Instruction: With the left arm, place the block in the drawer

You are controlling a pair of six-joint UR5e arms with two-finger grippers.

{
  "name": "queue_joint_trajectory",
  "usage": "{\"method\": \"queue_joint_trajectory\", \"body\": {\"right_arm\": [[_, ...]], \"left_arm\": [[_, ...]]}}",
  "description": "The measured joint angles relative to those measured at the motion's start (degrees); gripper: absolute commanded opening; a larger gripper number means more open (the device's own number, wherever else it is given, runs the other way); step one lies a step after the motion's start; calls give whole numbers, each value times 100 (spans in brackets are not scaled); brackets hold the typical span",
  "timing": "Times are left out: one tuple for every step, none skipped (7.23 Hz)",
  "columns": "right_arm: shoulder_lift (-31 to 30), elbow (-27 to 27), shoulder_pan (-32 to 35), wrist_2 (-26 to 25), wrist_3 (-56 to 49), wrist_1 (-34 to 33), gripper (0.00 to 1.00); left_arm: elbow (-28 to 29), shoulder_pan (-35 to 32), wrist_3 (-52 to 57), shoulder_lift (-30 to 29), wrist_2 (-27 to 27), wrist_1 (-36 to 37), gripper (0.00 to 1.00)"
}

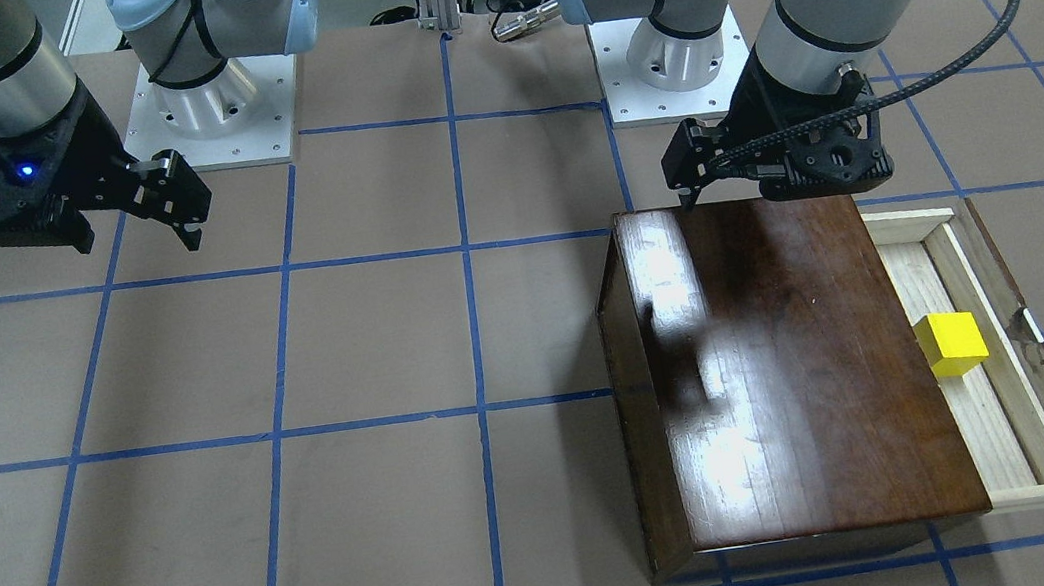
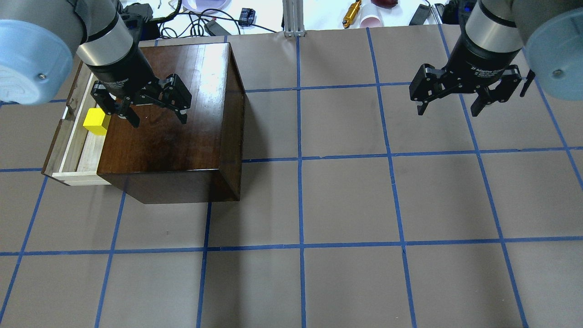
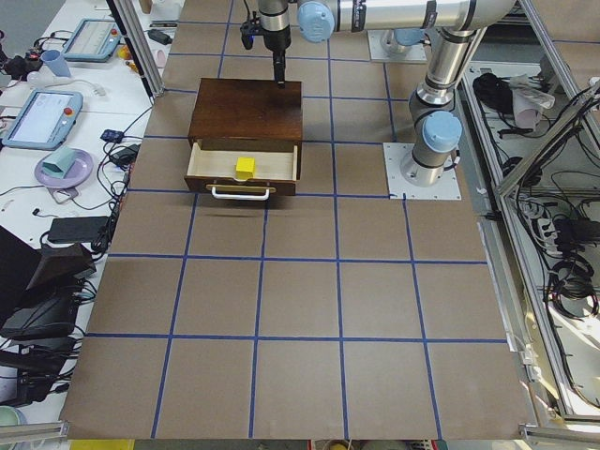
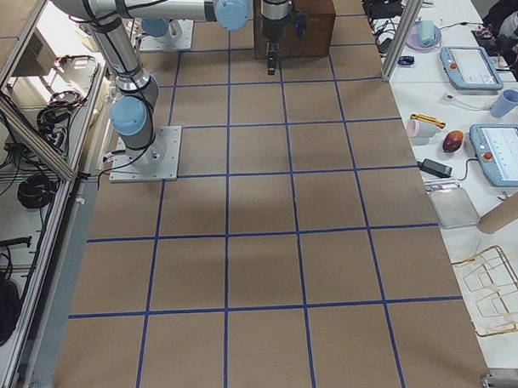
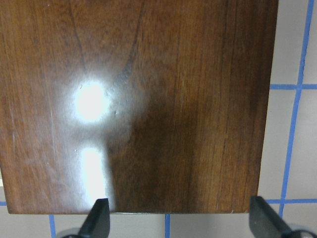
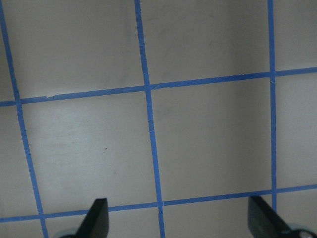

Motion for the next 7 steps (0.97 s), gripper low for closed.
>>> {"method": "queue_joint_trajectory", "body": {"right_arm": [[0,-2,0,0,0,0,100],[0,-3,0,0,0,0,100],[0,-3,0,0,0,0,100],[0,-2,-2,0,0,0,100],[0,-1,-3,0,0,0,100],[0,-1,-3,0,0,0,100],[0,-2,-3,0,0,0,100]], "left_arm": [[-18,-1,-6,12,-1,8,100],[-34,-1,-8,15,2,11,100],[-42,0,-22,13,5,19,100],[-45,7,-58,2,1,30,100],[-50,12,-89,-9,-2,36,100],[-54,15,-100,-12,-1,38,100],[-54,16,-104,-16,1,39,100]]}}
